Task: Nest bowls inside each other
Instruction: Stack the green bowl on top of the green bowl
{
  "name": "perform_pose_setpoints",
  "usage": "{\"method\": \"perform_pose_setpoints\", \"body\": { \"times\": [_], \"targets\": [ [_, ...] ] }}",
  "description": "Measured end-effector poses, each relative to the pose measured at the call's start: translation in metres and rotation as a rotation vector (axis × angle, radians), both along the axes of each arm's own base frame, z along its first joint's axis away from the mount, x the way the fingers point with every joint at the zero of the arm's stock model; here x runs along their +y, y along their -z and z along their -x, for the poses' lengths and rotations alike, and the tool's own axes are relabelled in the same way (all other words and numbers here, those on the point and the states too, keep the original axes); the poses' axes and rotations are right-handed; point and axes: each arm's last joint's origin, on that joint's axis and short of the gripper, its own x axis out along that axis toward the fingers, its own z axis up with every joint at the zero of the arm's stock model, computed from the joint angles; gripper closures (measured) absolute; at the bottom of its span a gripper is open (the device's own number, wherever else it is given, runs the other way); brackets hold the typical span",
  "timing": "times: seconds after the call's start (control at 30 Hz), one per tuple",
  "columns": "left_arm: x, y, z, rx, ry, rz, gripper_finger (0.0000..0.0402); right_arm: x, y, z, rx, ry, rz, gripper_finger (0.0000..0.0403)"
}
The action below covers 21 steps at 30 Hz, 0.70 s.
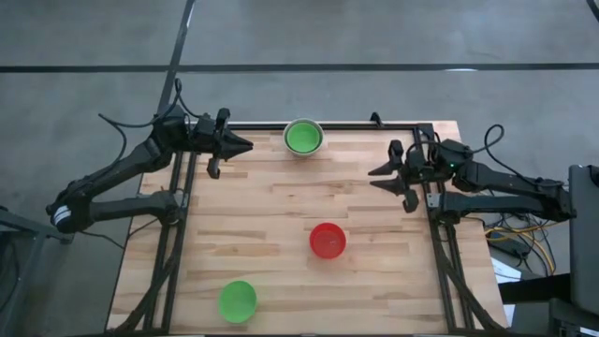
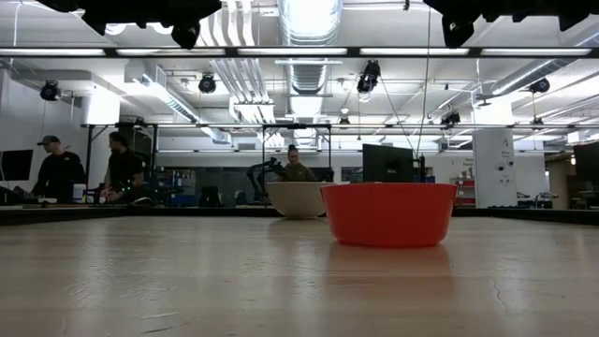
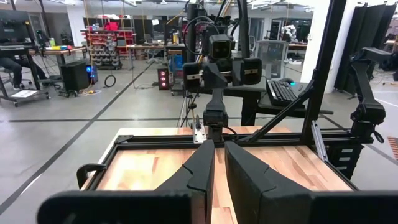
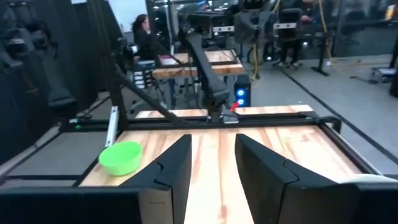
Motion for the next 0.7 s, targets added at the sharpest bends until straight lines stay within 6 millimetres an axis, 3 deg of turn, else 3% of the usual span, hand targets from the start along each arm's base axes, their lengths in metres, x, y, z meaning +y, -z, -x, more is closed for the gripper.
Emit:
{"method": "perform_pose_setpoints", "body": {
  "times": [0.47,0.7],
  "targets": [
    [0.0,0.0,0.0,0.0,0.0,0.0,0.0358,0.002,0.004,-0.001,0.047,-0.071,-0.167,0.0282],
    [0.0,0.0,0.0,0.0,0.0,0.0,0.0358,0.004,0.0058,-0.0014,0.06,-0.084,-0.135,0.0282]
  ]
}}
